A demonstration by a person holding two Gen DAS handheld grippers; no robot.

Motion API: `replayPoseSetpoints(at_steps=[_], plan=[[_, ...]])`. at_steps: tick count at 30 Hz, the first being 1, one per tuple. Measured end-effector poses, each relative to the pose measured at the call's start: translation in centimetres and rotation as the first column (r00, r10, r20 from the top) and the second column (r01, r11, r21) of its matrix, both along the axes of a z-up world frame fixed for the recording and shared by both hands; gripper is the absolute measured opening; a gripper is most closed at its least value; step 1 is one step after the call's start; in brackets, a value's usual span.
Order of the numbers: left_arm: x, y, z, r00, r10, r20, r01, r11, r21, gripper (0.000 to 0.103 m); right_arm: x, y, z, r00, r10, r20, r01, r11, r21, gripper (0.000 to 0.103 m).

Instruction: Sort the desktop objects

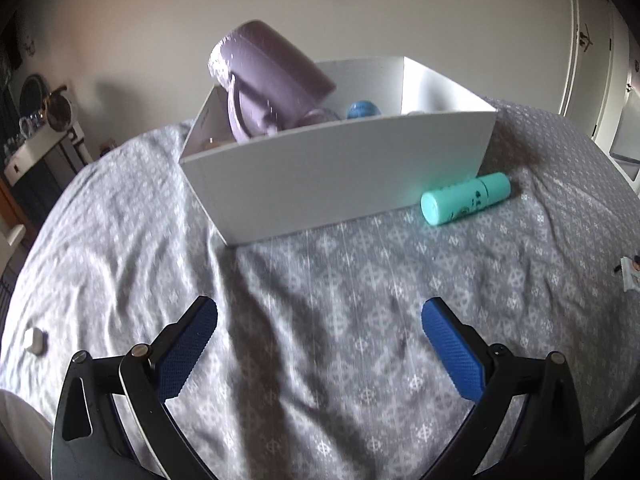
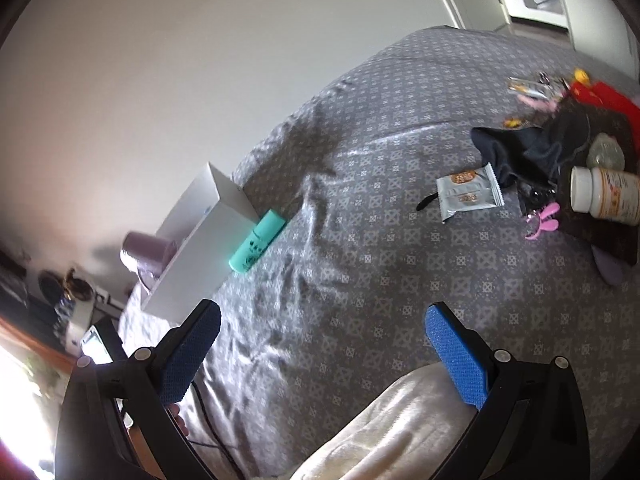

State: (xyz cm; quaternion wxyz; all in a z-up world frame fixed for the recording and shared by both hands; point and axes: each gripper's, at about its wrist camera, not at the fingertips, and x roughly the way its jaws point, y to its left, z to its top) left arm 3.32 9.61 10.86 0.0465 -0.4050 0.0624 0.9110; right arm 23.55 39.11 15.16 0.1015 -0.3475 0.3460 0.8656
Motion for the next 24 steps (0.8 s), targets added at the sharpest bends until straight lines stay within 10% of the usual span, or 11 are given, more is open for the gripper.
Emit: replayPoseSetpoints(at_steps=[13, 24], plan=[[-2.2, 4.7, -0.2, 0.983, -0.185, -0.005, 0.185, 0.983, 0.017, 0.103, -1.9, -7.1, 1.2, 0.933, 0.314, 0.174, -0.353, 0.889, 0.291, 0.103], [-8.8, 13.5, -2.9, 0.929, -0.366, 0.047, 0.368, 0.908, -0.199, 0.103, -3.7, -5.4, -1.7, 0.919, 0.305, 0.25, -0.353, 0.92, 0.173, 0.103]])
